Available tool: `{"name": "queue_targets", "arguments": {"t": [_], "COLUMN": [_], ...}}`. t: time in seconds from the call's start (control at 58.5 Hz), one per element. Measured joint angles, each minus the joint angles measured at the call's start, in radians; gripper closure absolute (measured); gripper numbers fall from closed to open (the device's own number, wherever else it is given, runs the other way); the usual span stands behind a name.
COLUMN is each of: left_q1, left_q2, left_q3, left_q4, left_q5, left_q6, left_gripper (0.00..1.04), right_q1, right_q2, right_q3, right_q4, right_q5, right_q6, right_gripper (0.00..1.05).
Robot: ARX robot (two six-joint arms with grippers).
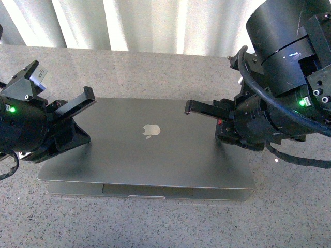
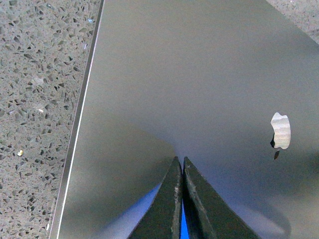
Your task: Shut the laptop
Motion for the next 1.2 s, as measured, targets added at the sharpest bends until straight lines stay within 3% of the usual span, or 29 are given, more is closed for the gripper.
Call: {"name": "queue_targets", "arguments": {"t": [1.077, 1.197], "left_q1": [0.012, 0.041], "left_q2": [0.045, 0.013], "left_q3": [-0.04, -0.061], "left_q4": [0.061, 0.095], "left_q5": [0.018, -0.023], "left_q6": [-0.025, -0.016], "left_gripper": [1.01, 1.01], "right_q1": [0.002, -0.004], "right_q2": [0.034, 0.013], "right_q3": [-0.026, -0.041], "right_q4": [0.039, 0.069], "right_q5": [-0.01, 0.051], "right_q6": [0.014, -0.029], "right_gripper": [1.04, 1.04]}}
